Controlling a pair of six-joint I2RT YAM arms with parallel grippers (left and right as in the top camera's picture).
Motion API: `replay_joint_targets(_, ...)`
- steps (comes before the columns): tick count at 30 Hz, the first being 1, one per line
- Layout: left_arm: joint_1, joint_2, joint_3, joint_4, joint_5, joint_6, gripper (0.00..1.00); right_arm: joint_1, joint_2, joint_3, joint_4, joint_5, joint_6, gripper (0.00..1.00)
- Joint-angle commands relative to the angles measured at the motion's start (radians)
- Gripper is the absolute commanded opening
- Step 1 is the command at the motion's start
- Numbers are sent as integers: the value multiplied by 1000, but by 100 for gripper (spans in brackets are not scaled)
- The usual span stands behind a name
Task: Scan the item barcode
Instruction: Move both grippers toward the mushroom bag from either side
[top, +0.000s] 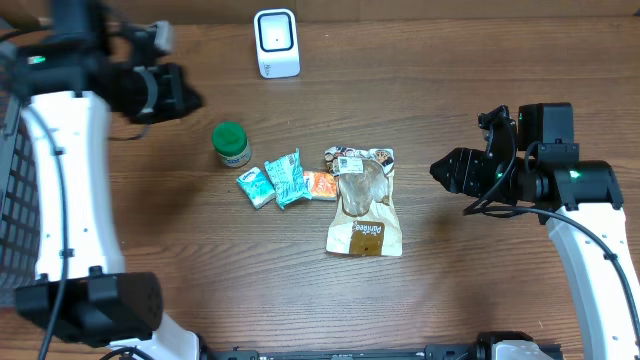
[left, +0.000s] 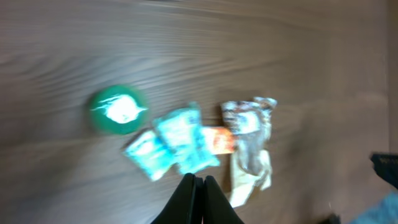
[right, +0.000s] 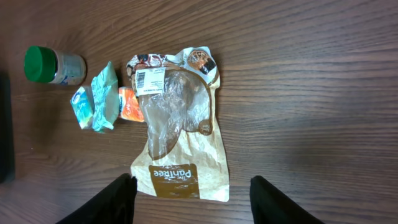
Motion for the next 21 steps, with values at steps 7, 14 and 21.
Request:
replay_joint_targets(7, -417, 60, -216, 257, 27, -298, 4, -3, 68, 25, -1, -11, -1, 55)
replay_joint_targets(14, -597, 201, -337, 425, 28, -472, 4, -3, 74, 25, 3, -11, -1, 55)
replay_joint_targets(21, -634, 318, -337, 421, 18, -491, 4, -3, 74, 25, 3, -11, -2, 55)
